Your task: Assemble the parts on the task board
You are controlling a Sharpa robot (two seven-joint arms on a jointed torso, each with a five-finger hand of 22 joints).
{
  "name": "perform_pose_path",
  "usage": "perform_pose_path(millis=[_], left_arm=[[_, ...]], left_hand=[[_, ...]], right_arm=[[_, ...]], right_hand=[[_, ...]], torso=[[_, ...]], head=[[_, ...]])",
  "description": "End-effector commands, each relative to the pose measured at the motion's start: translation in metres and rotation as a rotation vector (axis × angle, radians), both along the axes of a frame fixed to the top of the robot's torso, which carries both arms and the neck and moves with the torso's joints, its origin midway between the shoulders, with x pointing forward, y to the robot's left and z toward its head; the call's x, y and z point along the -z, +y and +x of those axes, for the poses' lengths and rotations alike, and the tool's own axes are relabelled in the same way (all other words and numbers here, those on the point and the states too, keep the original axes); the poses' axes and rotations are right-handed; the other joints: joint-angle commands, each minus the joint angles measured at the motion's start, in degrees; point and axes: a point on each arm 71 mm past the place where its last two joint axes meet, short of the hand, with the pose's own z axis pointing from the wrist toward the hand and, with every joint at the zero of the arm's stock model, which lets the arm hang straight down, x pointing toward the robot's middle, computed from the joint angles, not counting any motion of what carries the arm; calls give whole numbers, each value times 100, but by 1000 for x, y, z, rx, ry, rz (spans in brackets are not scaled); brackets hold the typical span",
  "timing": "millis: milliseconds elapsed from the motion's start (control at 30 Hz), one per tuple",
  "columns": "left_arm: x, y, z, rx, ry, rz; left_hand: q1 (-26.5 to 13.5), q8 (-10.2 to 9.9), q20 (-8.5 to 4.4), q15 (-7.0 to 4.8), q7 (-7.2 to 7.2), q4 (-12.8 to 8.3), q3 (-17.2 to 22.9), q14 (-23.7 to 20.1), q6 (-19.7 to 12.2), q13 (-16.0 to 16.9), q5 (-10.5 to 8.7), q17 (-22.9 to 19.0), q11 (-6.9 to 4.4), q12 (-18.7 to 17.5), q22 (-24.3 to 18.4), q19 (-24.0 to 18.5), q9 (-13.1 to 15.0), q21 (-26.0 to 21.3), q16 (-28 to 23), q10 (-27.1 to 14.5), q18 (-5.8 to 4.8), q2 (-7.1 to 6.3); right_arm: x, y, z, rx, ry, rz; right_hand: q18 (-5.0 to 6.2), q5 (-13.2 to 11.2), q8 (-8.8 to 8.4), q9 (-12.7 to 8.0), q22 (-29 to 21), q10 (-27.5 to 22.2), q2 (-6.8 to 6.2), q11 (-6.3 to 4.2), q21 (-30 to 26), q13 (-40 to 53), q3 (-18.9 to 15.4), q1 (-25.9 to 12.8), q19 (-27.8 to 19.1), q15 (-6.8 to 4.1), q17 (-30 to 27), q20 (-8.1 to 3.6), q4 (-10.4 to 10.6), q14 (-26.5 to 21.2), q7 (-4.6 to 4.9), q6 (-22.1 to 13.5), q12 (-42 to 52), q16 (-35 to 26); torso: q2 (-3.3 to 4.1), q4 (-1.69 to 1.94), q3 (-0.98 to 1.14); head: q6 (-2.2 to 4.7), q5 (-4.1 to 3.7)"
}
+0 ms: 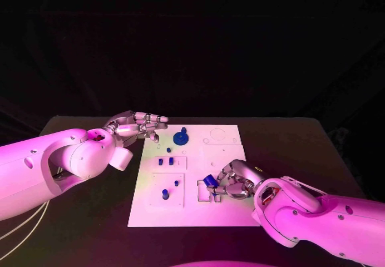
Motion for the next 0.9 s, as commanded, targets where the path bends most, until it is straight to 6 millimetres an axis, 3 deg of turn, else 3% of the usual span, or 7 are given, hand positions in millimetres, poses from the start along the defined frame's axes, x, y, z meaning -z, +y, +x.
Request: perform_pose_path(millis=[33,167,500,633,800,900], left_arm=[[-1,-4,-1,22,-2,-14],[-1,-4,-2,24,-1,-14],[-1,-4,-2,25,0,-14],[-1,-4,-2,25,1,-13],[-1,-4,-2,26,2,-13],[-1,-3,-2,25,2,-13]], left_hand=[[-31,-27,36,-2,3,1,-30,-52,-29,9,-10,-5,2,24,-5,7,-5,-33,-15,-23,80,13],[-31,-27,36,-2,3,1,-30,-52,-29,9,-10,-5,2,24,-5,7,-5,-33,-15,-23,80,13],[-31,-27,36,-2,3,1,-30,-52,-29,9,-10,-5,2,24,-5,7,-5,-33,-15,-23,80,13],[-31,-27,36,-2,3,1,-30,-52,-29,9,-10,-5,2,24,-5,7,-5,-33,-15,-23,80,13],[-31,-27,36,-2,3,1,-30,-52,-29,9,-10,-5,2,24,-5,7,-5,-33,-15,-23,80,13],[-32,-27,37,-2,3,1,-33,-54,-31,9,-10,-8,2,28,-8,7,-6,-37,-16,-27,80,14]], right_arm=[[6,4,1,-24,56,-9],[9,9,2,-33,76,-14],[13,11,5,-36,91,-24],[13,12,5,-37,93,-25],[14,12,6,-36,92,-28],[13,12,6,-40,90,-27]], right_hand=[[-37,-16,45,217,1505,32,15,-11,21,373,-47,-129,599,-39,835,-28,-1,485,-99,119,14,17],[-37,-75,56,249,1505,36,51,-16,21,379,-116,-243,599,-43,840,-30,0,486,-107,133,8,19],[-37,-338,85,338,1505,46,109,-32,21,395,-312,-511,599,-55,836,-40,1,484,-128,156,-5,17],[-37,-721,103,395,1505,47,115,-38,21,401,-458,-692,599,-60,826,-45,1,482,-135,158,-20,12],[-37,-1521,115,471,1505,34,66,-32,21,393,-626,-997,599,-57,812,-44,12,479,-129,133,-61,4],[-37,-1584,119,485,1505,37,43,-31,21,399,-631,-1047,599,-56,813,-43,16,479,-129,130,-60,4]], torso=[[-1,0,-6],[-2,-7,3],[-4,-7,1],[-7,-10,0],[-8,-6,0],[-6,-6,2]], head=[[-5,-2],[-9,12],[-24,13],[-24,16],[-21,9],[-22,14]])
